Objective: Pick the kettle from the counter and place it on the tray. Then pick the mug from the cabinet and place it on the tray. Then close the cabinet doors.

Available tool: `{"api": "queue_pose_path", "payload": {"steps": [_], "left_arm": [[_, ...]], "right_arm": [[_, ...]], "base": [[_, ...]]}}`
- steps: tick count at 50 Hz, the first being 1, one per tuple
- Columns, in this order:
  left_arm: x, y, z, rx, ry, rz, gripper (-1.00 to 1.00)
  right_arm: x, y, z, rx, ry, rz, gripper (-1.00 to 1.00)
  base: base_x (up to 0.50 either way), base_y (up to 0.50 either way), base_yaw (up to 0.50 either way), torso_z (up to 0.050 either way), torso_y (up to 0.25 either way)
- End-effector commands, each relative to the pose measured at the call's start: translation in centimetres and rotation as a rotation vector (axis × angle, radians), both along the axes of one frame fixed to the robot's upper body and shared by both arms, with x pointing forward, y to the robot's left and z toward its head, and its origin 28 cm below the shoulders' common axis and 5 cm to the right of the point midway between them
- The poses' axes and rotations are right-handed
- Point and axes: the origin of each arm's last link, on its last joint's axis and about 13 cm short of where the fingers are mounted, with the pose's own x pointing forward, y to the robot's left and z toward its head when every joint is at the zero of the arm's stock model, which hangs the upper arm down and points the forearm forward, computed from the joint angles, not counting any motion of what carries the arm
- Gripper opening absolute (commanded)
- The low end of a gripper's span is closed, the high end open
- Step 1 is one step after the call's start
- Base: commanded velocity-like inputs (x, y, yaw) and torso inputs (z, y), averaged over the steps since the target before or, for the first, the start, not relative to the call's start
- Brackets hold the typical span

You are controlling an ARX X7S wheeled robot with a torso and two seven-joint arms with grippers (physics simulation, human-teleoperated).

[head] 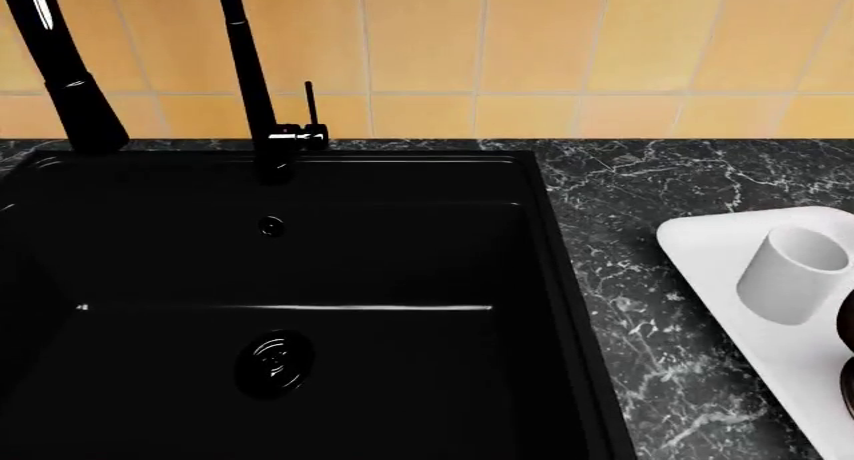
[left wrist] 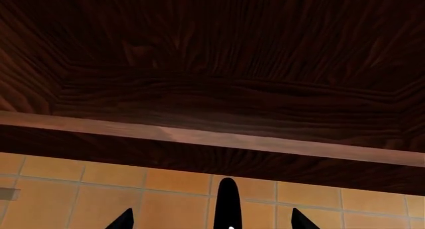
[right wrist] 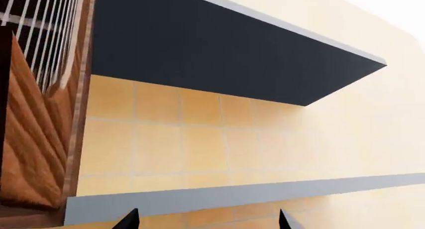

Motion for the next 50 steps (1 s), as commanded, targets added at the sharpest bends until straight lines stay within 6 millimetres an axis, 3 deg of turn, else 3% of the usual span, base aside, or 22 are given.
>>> {"api": "queue_pose_path", "payload": {"steps": [1, 13, 14, 15, 16, 20, 21, 22, 23, 24, 25, 27, 28, 30, 32, 33, 34, 50], "left_arm": [[0.0, 0.0, -0.1, 0.000, 0.001, 0.003, 1.00], [-0.1, 0.0, 0.2, -0.006, -0.006, 0.000, 1.00], [-0.2, 0.0, 0.2, -0.007, -0.007, -0.001, 1.00], [-0.1, 0.0, 0.1, -0.006, -0.006, -0.001, 1.00], [-0.1, 0.0, 0.1, -0.005, -0.005, -0.001, 1.00], [-0.2, 0.2, 0.0, -0.009, -0.003, 0.001, 1.00], [-0.2, 0.2, 0.0, -0.011, -0.003, 0.002, 1.00], [-0.2, 0.3, 0.0, -0.013, -0.003, 0.002, 1.00], [-0.2, 0.3, -0.1, -0.013, -0.002, 0.003, 1.00], [-0.2, 0.3, -0.1, -0.012, -0.002, 0.004, 1.00], [-0.2, 0.3, -0.1, -0.015, -0.003, 0.004, 1.00], [-0.2, 0.4, -0.2, -0.014, -0.001, 0.005, 1.00], [-0.2, 0.4, -0.2, -0.016, -0.002, 0.006, 1.00], [-0.1, 0.5, -0.2, -0.019, -0.001, 0.006, 1.00], [-0.1, 0.5, -0.3, -0.016, 0.001, 0.008, 1.00], [-0.1, 0.5, -0.3, -0.019, 0.000, 0.008, 1.00], [-0.1, 0.5, -0.3, -0.019, 0.001, 0.009, 1.00], [-0.1, 0.9, -0.6, -0.026, 0.002, 0.018, 1.00]], "right_arm": [[-1.1, -1.0, 1.8, -0.003, -0.015, -0.060, 1.00], [-1.1, -2.3, 2.6, -0.057, -0.029, -0.090, 1.00], [1.6, -4.2, 2.0, 0.176, 0.096, -0.090, 1.00], [-1.1, -3.1, 3.0, -0.028, -0.068, -0.161, 1.00], [-1.2, -2.9, 3.3, -0.075, -0.087, -0.089, 1.00], [-1.0, -2.4, 2.8, -0.104, -0.047, -0.070, 1.00], [1.4, -5.5, 1.5, 0.199, 0.060, -0.133, 1.00], [-0.6, -2.9, 3.0, -0.086, -0.050, -0.122, 1.00], [-0.3, -2.7, 3.1, -0.122, -0.053, -0.051, 1.00], [2.2, -5.8, 1.6, 0.190, 0.059, -0.110, 1.00], [5.6, -7.6, 0.1, 0.235, 0.213, -0.035, 1.00], [10.9, -2.2, -1.2, 0.172, 0.486, 0.072, 1.00], [11.9, 0.2, -0.3, 0.024, 0.552, 0.108, 1.00], [10.7, 2.6, 3.5, -0.134, 0.462, 0.067, 1.00], [5.5, 3.0, 8.1, -0.144, 0.162, 0.072, 1.00], [2.4, 3.3, 9.8, -0.150, 0.011, 0.076, 1.00], [1.0, 3.5, 10.5, -0.154, -0.055, 0.088, 1.00], [1.9, 6.3, 11.6, -0.209, -0.054, 0.185, 1.00]], "base": [[0.00, 0.00, 0.00, 0.000, 0.000], [0.00, 0.00, 0.00, 0.000, 0.000], [0.00, 0.00, 0.00, 0.000, 0.000], [0.00, 0.00, 0.00, 0.000, 0.000], [0.00, 0.00, 0.00, 0.000, 0.000], [0.00, 0.00, 0.00, 0.000, 0.000], [0.00, 0.00, 0.00, 0.000, 0.000], [0.00, 0.00, 0.00, 0.000, 0.000], [0.00, 0.00, 0.00, 0.000, 0.000], [0.00, 0.00, 0.00, 0.000, 0.000], [0.00, 0.00, 0.00, 0.000, 0.000], [0.00, 0.00, 0.00, 0.000, 0.000], [0.00, 0.00, 0.00, 0.000, 0.000], [0.00, 0.00, 0.00, 0.000, 0.000], [0.00, 0.00, 0.00, 0.000, 0.000], [0.00, 0.00, 0.00, 0.000, 0.000], [0.00, 0.00, 0.00, 0.000, 0.000], [0.00, 0.00, 0.00, 0.004, 0.001]]}}
